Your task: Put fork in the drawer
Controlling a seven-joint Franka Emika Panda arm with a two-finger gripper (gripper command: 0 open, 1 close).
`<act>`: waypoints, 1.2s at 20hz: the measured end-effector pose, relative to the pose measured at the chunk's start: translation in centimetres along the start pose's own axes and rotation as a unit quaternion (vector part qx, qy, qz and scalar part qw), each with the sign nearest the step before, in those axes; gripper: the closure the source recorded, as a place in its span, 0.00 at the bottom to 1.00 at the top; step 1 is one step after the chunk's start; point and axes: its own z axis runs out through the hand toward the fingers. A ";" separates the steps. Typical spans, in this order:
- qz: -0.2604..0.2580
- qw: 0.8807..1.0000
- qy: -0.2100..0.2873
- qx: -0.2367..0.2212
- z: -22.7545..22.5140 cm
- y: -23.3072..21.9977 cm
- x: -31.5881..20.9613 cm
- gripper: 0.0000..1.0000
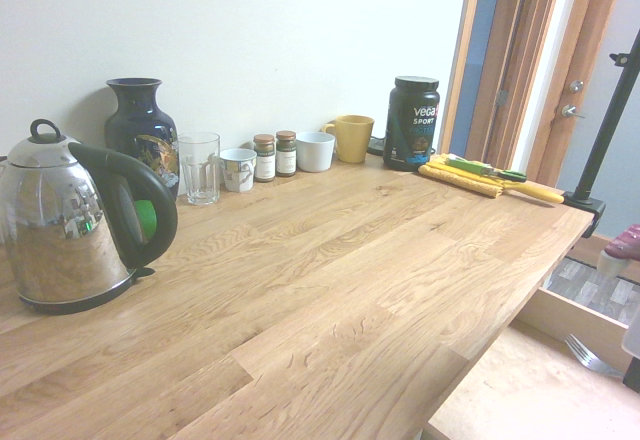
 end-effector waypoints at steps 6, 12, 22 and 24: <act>0.003 1.000 0.001 0.001 5.9 -0.1 1.3 1.00; -0.001 1.000 -0.009 -0.014 10.9 -1.8 4.4 1.00; 0.001 1.000 -0.021 -0.022 13.8 -3.6 5.5 0.00; 0.003 1.000 -0.022 -0.021 13.9 -3.7 5.5 0.00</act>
